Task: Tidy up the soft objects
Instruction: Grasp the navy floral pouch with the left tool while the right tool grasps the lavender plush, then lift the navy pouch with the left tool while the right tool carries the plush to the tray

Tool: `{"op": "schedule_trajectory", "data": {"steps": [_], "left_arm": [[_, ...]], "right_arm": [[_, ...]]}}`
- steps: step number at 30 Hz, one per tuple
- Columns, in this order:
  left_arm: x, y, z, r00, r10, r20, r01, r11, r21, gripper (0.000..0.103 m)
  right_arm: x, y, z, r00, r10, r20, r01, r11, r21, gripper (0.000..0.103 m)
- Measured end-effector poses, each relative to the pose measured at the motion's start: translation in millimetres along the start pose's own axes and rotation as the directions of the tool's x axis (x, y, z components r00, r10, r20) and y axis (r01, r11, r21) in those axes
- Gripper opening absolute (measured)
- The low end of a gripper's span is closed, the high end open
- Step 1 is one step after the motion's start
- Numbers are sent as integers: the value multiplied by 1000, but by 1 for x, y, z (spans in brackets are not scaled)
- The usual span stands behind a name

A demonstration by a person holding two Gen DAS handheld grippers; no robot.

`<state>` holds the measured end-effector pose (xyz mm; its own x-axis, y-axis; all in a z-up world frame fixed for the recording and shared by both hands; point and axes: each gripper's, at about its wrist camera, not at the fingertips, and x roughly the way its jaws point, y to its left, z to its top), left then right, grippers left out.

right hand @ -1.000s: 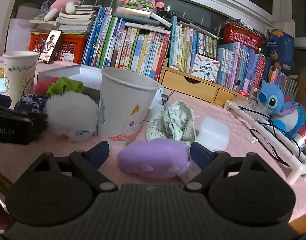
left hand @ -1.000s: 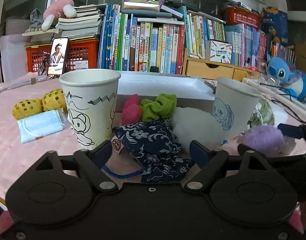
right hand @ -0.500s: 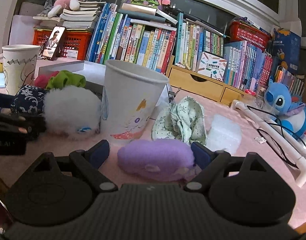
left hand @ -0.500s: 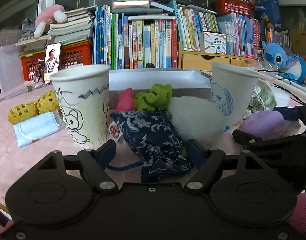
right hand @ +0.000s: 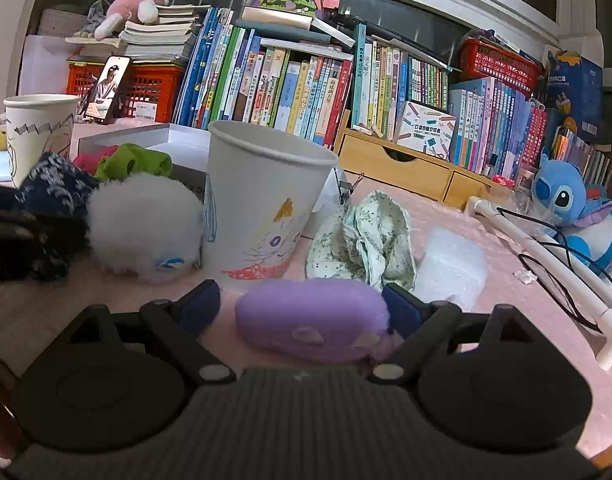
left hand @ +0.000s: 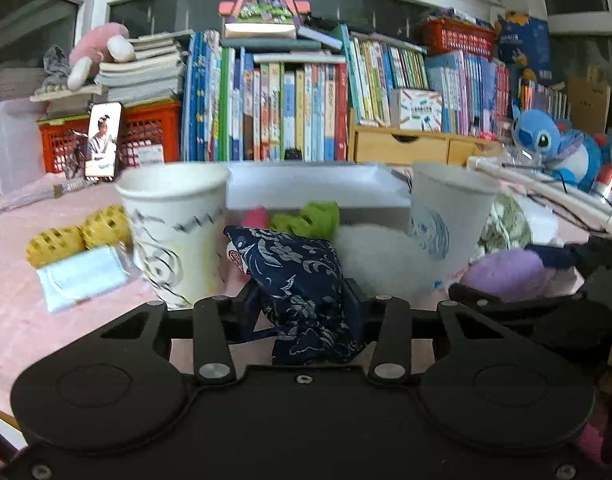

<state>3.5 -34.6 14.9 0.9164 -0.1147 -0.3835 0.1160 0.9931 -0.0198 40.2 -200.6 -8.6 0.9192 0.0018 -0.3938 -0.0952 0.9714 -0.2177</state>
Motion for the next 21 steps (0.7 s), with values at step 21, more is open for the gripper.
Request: {"op": "schedule_trajectory", "data": {"steps": [21], "left_arm": [[-23,8,22,998,-43,36,44,999,-18,40]], "right_arm": [[-22,-11,12,997,-7,77,-2,994,109,75]]}}
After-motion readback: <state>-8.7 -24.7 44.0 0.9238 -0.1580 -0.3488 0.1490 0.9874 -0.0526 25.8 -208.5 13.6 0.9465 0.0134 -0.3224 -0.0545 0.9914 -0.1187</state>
